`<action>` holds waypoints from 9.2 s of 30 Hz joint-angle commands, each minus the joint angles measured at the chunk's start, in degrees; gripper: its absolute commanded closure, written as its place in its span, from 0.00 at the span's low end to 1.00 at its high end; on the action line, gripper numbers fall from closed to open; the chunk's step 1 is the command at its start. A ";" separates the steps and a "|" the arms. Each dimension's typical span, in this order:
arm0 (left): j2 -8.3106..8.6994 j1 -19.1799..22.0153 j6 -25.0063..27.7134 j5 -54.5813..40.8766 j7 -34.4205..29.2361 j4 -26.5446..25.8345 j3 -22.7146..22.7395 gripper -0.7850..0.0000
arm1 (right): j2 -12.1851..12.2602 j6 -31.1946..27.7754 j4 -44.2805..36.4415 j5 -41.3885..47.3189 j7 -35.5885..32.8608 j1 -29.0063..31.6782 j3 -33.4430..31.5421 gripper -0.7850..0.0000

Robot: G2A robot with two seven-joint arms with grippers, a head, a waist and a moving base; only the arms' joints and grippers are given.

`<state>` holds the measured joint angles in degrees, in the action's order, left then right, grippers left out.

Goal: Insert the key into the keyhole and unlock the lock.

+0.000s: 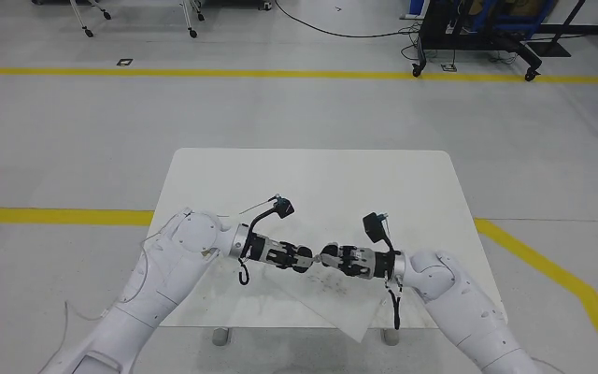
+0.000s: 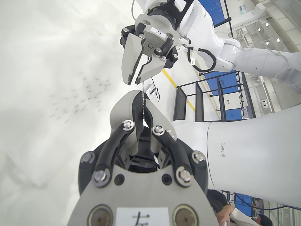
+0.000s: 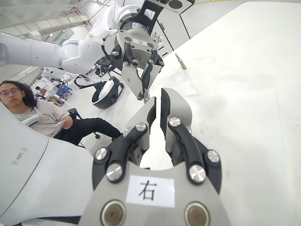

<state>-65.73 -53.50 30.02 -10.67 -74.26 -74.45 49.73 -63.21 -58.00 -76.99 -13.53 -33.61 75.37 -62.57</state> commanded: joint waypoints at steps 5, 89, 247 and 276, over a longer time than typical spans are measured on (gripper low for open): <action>0.25 0.53 0.21 -0.66 0.21 0.25 -1.10 1.00 | 0.57 0.00 0.95 4.16 -3.09 -0.99 1.59 0.80; 5.03 -0.79 9.72 -9.26 9.82 -0.22 0.62 0.00 | 4.57 0.00 2.33 22.84 4.79 0.10 -1.86 1.00; 21.14 19.81 17.99 52.64 17.99 -2.21 -27.05 1.00 | 4.57 0.00 2.33 22.84 4.79 0.10 -1.86 1.00; 19.45 22.65 18.10 50.52 18.54 0.28 -30.03 1.00 | 4.57 0.00 2.33 22.84 4.79 0.10 -1.86 1.00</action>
<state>-46.18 -30.96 48.59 40.02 -55.58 -74.34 19.58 -58.64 -58.00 -74.66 9.30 -28.81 75.46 -64.43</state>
